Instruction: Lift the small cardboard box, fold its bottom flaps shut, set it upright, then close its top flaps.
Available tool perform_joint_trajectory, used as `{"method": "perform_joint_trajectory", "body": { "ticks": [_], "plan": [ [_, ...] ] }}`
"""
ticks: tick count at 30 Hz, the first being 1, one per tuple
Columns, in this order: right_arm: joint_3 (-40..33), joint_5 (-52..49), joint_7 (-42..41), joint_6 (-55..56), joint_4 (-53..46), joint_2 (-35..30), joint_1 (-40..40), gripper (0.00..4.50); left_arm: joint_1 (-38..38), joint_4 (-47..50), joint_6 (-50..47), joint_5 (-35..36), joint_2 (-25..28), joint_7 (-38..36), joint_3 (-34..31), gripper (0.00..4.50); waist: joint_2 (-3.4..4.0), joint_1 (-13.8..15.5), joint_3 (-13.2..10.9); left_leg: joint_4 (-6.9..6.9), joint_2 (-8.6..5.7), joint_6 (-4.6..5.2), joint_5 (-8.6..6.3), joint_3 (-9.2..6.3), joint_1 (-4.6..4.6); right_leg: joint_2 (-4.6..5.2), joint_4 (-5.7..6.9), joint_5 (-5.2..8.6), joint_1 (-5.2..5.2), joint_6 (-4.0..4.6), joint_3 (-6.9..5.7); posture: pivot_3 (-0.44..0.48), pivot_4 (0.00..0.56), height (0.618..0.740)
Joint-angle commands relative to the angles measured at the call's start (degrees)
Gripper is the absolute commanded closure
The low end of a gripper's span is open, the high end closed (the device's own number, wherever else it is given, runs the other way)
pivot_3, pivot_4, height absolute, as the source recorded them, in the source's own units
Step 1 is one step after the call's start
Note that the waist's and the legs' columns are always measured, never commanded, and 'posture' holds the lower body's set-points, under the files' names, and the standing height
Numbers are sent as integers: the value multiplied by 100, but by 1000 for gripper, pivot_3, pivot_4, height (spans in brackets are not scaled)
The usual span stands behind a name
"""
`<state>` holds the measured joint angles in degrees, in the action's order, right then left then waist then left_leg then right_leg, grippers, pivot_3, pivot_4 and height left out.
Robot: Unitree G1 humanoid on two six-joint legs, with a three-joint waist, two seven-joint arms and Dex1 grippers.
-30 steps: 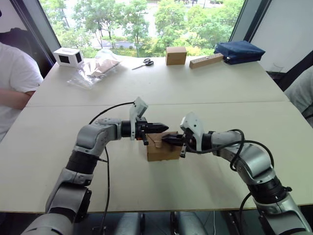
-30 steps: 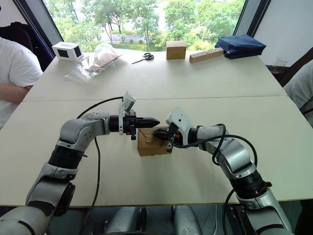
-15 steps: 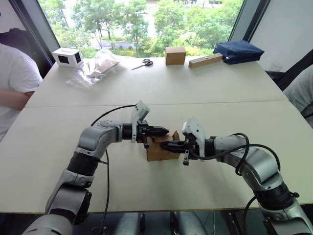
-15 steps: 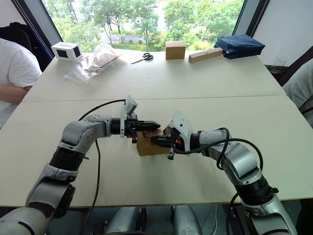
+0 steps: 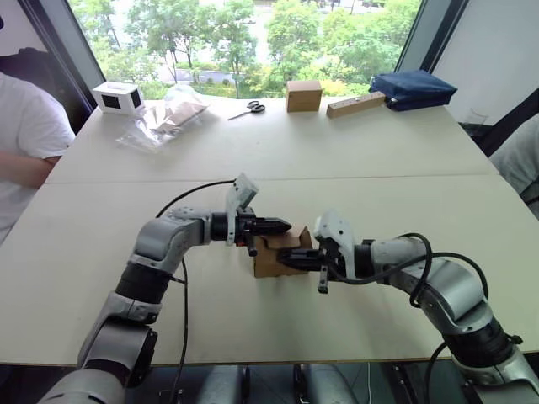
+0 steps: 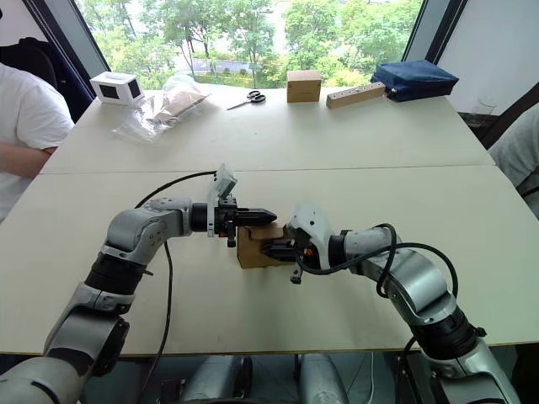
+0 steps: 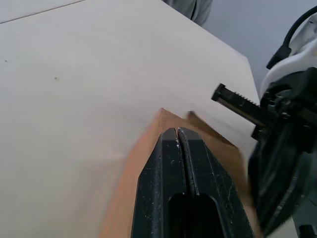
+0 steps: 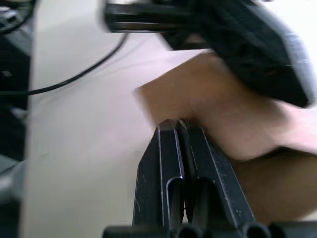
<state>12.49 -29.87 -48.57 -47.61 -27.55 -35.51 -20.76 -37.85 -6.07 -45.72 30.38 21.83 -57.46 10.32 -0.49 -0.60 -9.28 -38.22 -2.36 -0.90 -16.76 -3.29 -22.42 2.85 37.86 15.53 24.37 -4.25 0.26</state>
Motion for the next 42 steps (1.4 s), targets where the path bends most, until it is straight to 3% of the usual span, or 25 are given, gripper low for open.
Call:
{"method": "perform_joint_trajectory", "body": {
  "ticks": [1,21,42],
  "plan": [
    [-186,-41,124,44,-79,58,-140,4439,30,147,104,-62,-8,-55,43,4500,0,-5,0,0,0,0,0,0,0,0,0,0,0,0,0,0,150,740],
    [283,594,80,580,751,175,-460,4439,-44,246,-51,102,-96,64,-271,4500,0,-1,0,-1,0,-1,0,1,0,-1,1,0,0,0,0,0,150,740],
    [-287,333,51,300,437,56,-329,4439,362,499,330,-300,297,-245,275,4500,0,3,0,-1,0,-1,0,0,0,1,0,0,-1,0,0,0,150,740]
  ]
}}
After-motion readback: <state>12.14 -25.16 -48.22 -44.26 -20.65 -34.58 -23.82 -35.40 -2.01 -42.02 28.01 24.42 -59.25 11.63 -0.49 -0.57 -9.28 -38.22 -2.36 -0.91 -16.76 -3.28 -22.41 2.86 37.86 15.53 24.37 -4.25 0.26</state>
